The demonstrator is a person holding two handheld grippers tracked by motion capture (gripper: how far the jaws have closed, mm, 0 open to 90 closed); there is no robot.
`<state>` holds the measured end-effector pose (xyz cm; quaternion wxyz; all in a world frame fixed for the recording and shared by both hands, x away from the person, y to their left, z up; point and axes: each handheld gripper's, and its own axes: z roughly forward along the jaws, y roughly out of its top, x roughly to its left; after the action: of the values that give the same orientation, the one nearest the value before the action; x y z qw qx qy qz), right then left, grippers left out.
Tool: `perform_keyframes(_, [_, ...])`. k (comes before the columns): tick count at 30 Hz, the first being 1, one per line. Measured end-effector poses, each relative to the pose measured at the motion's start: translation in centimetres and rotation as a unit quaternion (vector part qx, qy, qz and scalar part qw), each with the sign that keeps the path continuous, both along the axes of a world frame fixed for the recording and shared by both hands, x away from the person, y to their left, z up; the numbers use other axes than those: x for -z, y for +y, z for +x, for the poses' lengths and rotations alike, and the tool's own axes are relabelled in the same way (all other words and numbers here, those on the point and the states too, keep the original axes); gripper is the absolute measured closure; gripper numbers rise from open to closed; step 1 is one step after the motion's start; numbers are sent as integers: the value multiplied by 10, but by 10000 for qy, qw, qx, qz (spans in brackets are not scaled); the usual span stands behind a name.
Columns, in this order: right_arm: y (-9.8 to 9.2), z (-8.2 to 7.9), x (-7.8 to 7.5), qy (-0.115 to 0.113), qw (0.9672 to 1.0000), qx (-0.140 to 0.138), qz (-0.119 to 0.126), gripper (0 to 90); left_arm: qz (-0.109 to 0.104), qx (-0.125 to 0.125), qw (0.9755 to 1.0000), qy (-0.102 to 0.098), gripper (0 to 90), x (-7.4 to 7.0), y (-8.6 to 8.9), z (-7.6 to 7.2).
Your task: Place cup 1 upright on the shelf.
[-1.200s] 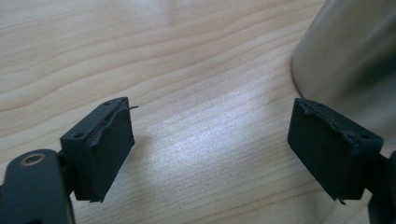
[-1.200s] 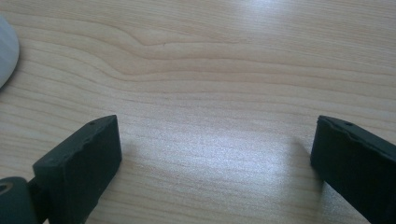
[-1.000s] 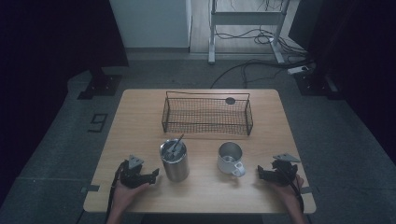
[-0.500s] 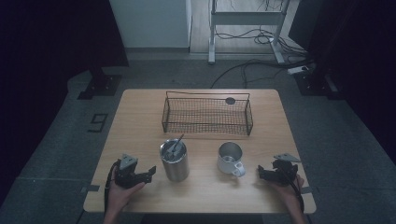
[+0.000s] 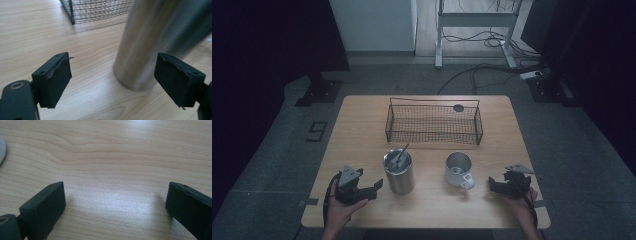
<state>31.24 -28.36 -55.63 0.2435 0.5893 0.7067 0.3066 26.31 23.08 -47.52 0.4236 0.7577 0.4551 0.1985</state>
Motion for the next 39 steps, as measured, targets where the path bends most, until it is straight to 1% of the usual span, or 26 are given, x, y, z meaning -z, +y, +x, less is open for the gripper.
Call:
perform_keyframes(1, [0,0,0,0,10000,0,0,26,0,0,10000,0,143,0,0,0])
perform_keyframes(5, [0,0,0,1,10000,0,0,26,-111,139,9998,-55,141,-7,-4,-6])
perform_keyframes(7, [0,0,0,1,10000,0,-1,26,-120,161,9998,-70,139,-8,-5,-6])
perform_keyframes(11, [0,0,0,1,10000,0,-1,26,-187,358,9992,-64,134,-11,-10,-9])
perform_keyframes(15, [0,0,0,0,10000,0,-1,26,-179,493,9986,-65,123,-12,-15,-11])
perform_keyframes(16, [0,0,0,0,10000,0,-1,26,-179,493,9986,-65,121,-12,-15,-11])
perform_keyframes(17, [0,0,0,1,10000,0,-1,26,-193,557,9982,-84,119,-13,-16,-13])
perform_keyframes(18, [0,0,0,1,10000,0,-1,26,-193,557,9982,-84,116,-13,-16,-13])
perform_keyframes(19, [0,0,0,2,10000,0,-2,26,-201,639,9977,-114,111,-15,-18,-14])
perform_keyframes(22, [0,0,0,0,10000,-1,-2,26,-192,736,9970,-139,92,-16,-21,-15])
perform_keyframes(28, [0,0,0,1,10000,0,-1,26,-202,787,9966,-144,72,-15,-26,-15])
perform_keyframes(34, [0,0,0,1,10000,1,-1,26,-176,839,9963,-78,58,-11,-33,-11])
perform_keyframes(36, [0,0,0,1,10000,1,-1,26,-172,833,9964,-69,52,-11,-33,-11])
perform_keyframes(39, [0,0,0,0,10000,1,-2,26,-225,761,9968,-74,45,-11,-33,-7])
